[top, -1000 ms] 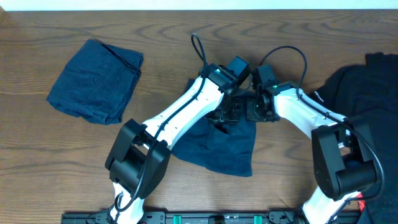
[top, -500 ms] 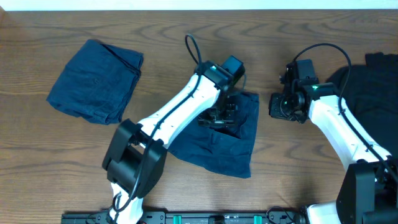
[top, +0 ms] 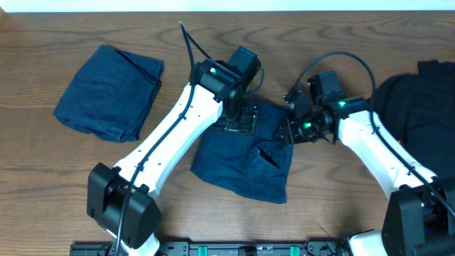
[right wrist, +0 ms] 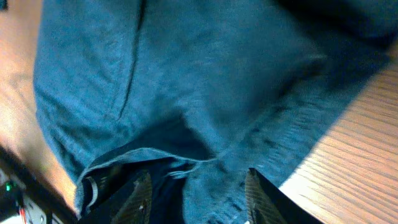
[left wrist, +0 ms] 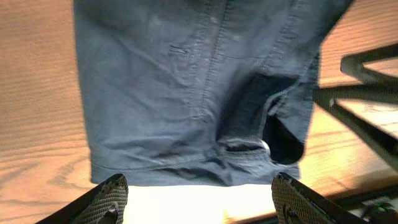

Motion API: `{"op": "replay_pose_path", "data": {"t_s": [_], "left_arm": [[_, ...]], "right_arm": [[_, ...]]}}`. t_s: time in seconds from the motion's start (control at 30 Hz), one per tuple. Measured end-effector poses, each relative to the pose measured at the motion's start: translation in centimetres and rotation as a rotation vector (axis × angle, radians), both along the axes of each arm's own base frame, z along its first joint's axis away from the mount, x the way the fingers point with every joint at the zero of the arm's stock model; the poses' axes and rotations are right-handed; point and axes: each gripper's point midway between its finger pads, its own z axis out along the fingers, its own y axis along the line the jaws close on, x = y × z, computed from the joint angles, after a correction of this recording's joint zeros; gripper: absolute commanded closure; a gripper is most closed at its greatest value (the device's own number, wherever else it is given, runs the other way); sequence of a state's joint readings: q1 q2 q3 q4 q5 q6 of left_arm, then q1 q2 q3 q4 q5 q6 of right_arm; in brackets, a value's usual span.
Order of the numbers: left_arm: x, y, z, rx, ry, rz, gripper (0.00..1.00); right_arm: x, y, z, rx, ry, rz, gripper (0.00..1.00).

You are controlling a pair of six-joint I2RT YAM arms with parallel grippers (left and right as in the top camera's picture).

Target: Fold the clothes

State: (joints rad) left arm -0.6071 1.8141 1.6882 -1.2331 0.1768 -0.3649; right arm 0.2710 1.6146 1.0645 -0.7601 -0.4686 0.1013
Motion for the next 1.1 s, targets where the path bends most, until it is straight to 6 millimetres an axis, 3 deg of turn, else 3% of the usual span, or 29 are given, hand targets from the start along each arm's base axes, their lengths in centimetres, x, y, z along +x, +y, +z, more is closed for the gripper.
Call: {"op": "replay_pose_path", "data": {"t_s": [0.17, 0.3, 0.37, 0.4, 0.43, 0.53, 0.77, 0.93, 1.03, 1.1], "left_arm": [[-0.5, 1.5, -1.8, 0.058, 0.034, 0.003, 0.23], [-0.4, 3.9, -3.5, 0.122, 0.064, 0.034, 0.20], [0.0, 5.3, -4.0, 0.141, 0.077, 0.071, 0.20], [0.2, 6.1, -4.2, 0.147, 0.083, 0.094, 0.20], [0.5, 6.7, -4.3, 0.150, 0.086, 0.112, 0.20], [1.2, 8.3, -4.4, 0.153, 0.091, 0.162, 0.20], [1.1, 7.2, -4.3, 0.114, 0.094, 0.148, 0.20], [0.8, 5.1, -4.4, 0.093, 0.070, 0.092, 0.19], [0.4, 3.8, -4.7, 0.080, 0.060, 0.057, 0.16], [-0.2, 3.1, -5.4, 0.080, 0.064, 0.032, 0.15]], "right_arm": [[-1.9, 2.8, -0.1, 0.010, 0.006, 0.099, 0.50], [-4.0, 4.9, -0.4, 0.009, 0.025, 0.179, 0.55], [-4.8, 5.7, -0.5, 0.006, 0.032, 0.214, 0.72], [-5.3, 6.0, -0.6, 0.002, 0.038, 0.227, 0.91], [-5.7, 6.2, -0.6, -0.005, 0.044, 0.236, 0.99], [-6.6, 5.2, -1.4, -0.090, 0.086, 0.205, 0.99], [-6.6, -2.8, -3.2, -0.494, 0.153, -0.073, 0.98], [-5.4, -5.1, -3.1, -0.575, 0.123, -0.189, 0.64], [-4.3, -5.4, -2.9, -0.553, 0.092, -0.224, 0.54], [-3.1, -5.6, -2.2, -0.511, 0.055, -0.264, 0.54]]}}
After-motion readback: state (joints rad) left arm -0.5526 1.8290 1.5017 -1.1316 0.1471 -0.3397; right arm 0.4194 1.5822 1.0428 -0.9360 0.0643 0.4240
